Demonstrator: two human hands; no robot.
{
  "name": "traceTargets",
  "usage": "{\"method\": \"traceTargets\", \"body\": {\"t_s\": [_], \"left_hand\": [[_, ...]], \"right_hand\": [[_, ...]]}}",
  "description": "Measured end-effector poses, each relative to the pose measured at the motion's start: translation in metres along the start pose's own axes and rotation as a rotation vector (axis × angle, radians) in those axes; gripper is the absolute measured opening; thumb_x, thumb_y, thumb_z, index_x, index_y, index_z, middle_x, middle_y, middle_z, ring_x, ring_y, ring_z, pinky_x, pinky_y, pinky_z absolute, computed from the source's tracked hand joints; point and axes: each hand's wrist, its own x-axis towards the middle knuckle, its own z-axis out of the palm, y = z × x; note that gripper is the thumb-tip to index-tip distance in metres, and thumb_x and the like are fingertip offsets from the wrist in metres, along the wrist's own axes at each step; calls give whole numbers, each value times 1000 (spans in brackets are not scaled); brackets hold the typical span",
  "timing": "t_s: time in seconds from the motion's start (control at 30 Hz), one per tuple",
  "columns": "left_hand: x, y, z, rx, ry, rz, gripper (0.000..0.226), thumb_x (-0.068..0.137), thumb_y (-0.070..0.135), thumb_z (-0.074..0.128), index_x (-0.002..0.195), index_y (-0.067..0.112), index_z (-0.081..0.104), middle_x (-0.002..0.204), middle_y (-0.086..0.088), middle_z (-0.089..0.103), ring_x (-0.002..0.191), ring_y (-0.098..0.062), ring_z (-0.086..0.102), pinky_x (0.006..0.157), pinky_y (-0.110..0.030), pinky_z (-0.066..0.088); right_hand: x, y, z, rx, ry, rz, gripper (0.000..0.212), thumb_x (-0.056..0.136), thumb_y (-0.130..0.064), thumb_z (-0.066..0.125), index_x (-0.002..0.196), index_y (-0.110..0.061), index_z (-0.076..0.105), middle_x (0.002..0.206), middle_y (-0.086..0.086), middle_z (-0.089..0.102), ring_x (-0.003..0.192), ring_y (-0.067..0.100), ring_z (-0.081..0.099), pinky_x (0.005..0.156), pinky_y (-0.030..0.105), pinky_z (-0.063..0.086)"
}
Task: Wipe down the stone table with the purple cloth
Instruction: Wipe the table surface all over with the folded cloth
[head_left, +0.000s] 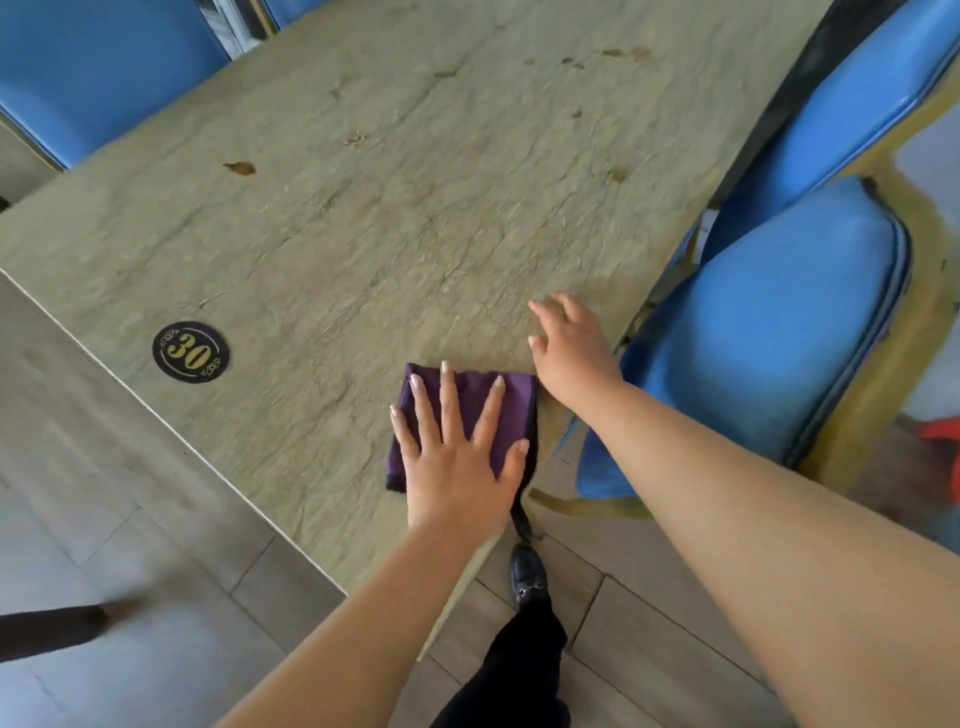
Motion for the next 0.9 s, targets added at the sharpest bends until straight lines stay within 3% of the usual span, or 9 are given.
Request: {"method": "traceTargets", "body": {"t_s": [0.1,0.17,0.37,0.47,0.6,0.7,0.8,0.9], "left_hand": [[0,-8,-1,29,-1,176,66,91,69,20,151,44,8,162,-8,-3,147,-39,-9,114,-65,2],[29,-21,-8,57,-9,204,65,90,71,20,149,50,6,163,-1,-3,148,-35,-10,113,-66,3],[151,-25,-22,8,-87,-202,65,87,71,12,147,52,-4,162,-1,-13,146,-36,-18,112,-65,-5],[156,7,-22,-23,-100,-285,68,89,68,13,150,45,-6,161,-8,-15,145,-40,-17,113,-64,-5],[101,44,-11,-39,-15,-54,67,91,67,20,151,43,6,162,-9,-3,146,-40,-10,114,-63,-1],[92,34,-11,-12,-27,53,64,90,70,22,149,49,7,163,-1,-2,148,-34,-12,114,-64,1],[125,17,-15,16,3,-49,63,89,71,20,147,53,2,163,3,-4,148,-30,-11,114,-65,0],[186,12,-20,-4,-34,-300,64,87,72,13,147,54,-1,162,2,-9,147,-31,-16,113,-65,-4]], "right_hand": [[31,3,-6,-62,-20,-30,46,100,-27,41,145,-22,35,156,6,19,142,27,20,115,39,23],[43,5,-12,-112,-9,-60,43,100,-28,40,143,-25,37,153,5,25,139,26,25,112,39,28],[62,24,-33,-144,-66,-184,41,97,-16,41,133,-32,50,133,0,41,121,22,38,97,35,35],[82,31,-47,-118,-147,-204,38,96,-14,42,126,-33,56,125,-1,42,117,21,39,93,35,41],[106,37,-59,-124,-185,-215,35,95,-14,44,123,-31,56,124,-3,42,118,21,39,91,38,45],[124,38,-63,-165,-206,-290,34,94,-13,46,122,-29,55,128,-1,42,121,22,39,93,38,43],[148,40,-70,-161,-220,-358,33,94,-13,48,123,-27,57,127,0,44,121,22,39,95,36,42],[181,48,-80,-181,-229,-404,31,94,-17,51,122,-27,60,131,1,44,126,21,38,101,34,38]]}}
